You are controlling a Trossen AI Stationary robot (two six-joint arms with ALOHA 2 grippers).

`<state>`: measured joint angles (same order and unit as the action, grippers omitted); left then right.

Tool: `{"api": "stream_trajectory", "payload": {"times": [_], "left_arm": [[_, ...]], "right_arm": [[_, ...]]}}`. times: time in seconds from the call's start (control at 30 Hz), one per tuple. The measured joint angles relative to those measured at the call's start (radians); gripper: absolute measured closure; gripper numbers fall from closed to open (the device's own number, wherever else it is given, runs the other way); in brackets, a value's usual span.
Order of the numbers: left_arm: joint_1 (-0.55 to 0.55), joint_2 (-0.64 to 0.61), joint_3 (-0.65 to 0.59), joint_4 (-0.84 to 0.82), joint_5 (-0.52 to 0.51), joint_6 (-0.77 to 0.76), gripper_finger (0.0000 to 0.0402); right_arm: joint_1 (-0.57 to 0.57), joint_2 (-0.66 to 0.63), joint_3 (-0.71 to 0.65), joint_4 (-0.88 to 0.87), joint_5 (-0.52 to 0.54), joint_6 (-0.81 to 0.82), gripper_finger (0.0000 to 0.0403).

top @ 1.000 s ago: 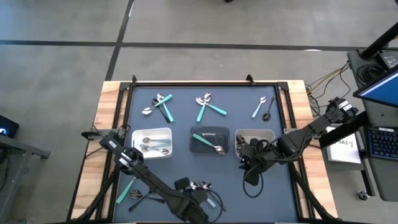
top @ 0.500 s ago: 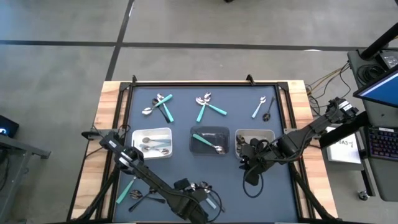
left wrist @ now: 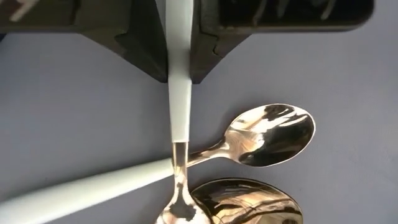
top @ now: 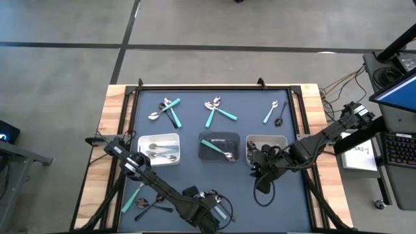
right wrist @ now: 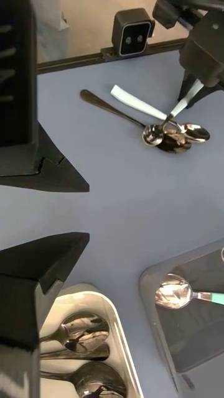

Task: Sort silverware by color (type)
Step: Put the light blue spoon into the white bin

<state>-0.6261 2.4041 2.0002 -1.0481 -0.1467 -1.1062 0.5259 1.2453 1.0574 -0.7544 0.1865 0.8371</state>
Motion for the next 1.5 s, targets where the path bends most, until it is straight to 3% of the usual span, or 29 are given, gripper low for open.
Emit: {"api": "stream_trajectory", "payload": {"times": [0.07,0.3,0.57,0.7,0.87,0.97,1.3,1.5], "left_arm": [[0.003,-0.001,0.000,0.001,0.004,-0.005,0.0379],[0.012,0.008,0.060,-0.068,0.012,-0.001,0.0380],[0.022,0.004,0.319,-0.357,-0.046,0.121,0.0380],[0.049,-0.015,0.337,-0.526,-0.073,0.068,0.0380],[0.072,-0.107,0.230,-0.521,-0.110,0.036,0.0380],[0.082,-0.192,0.102,-0.514,-0.137,0.005,0.0380],[0.089,-0.691,-0.526,-0.403,-0.142,-0.343,0.0380],[0.090,-0.928,-0.805,-0.337,-0.161,-0.571,0.0365]], "right_arm": [[0.000,0.000,-0.006,0.002,0.000,0.000,0.0296],[0.000,0.000,-0.035,0.004,-0.001,0.027,0.0296],[0.000,0.000,-0.052,0.004,-0.002,0.026,0.0296],[0.000,0.000,-0.054,0.004,-0.002,0.012,0.0296],[0.000,0.000,-0.054,0.002,-0.004,0.003,0.0296],[0.000,0.000,-0.054,0.002,-0.005,0.002,0.0296],[0.000,0.000,-0.055,0.004,-0.003,0.016,0.0296],[0.000,0.000,-0.055,0.005,-0.002,0.019,0.0296]]}}
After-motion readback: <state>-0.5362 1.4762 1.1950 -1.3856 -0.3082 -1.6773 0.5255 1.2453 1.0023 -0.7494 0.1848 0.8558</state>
